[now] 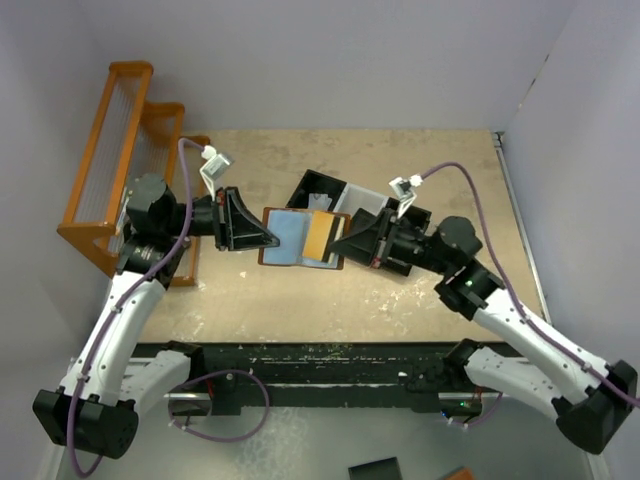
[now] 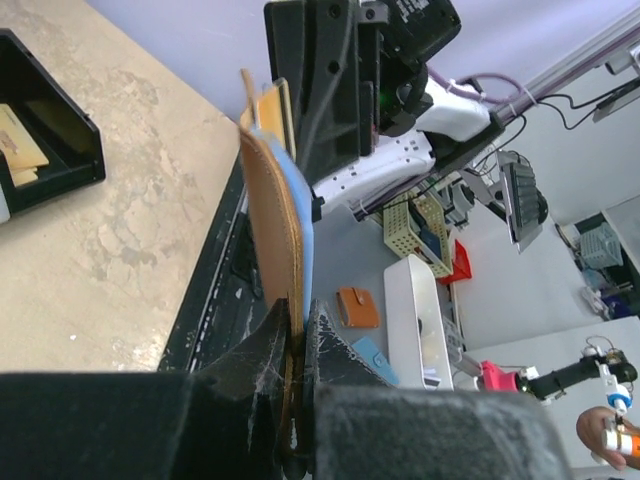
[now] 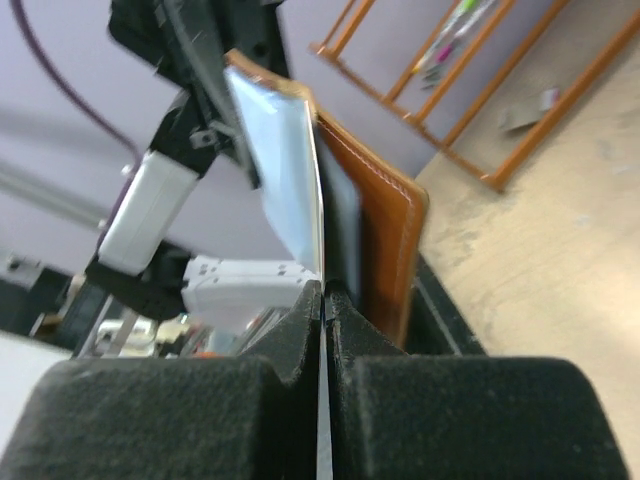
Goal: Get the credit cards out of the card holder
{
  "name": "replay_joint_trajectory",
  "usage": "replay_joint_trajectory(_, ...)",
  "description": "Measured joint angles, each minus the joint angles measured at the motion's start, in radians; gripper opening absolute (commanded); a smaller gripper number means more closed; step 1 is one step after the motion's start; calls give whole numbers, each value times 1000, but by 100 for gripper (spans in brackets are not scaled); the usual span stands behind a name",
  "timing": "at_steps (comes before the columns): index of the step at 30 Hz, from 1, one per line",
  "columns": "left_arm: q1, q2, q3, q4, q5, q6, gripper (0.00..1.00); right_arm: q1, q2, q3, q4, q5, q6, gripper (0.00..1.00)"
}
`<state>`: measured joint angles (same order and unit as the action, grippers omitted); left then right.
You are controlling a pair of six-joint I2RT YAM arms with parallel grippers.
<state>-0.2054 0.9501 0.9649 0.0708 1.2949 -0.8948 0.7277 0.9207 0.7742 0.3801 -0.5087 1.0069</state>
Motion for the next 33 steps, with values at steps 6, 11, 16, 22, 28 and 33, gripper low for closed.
replay_joint_trajectory(6,0,32,165,-338,-67,325,0,-270,-156,-10,-223,-44,-58,0)
replay_joint_trajectory(11,0,39,215,-540,-111,555,0,-391,-181,-9,-435,-50,-146,0)
replay_joint_trajectory(16,0,61,225,-693,-137,698,0,-455,-88,-8,-615,25,-227,0)
replay_joint_trajectory(22,0,96,229,-831,-160,840,0,-528,36,-7,-750,190,-301,0)
replay_joint_trajectory(28,0,140,229,-929,-232,960,0,-565,183,35,-769,279,-350,0)
replay_joint_trajectory(33,-1,196,229,-982,-313,1026,0,-572,290,43,-747,292,-369,0)
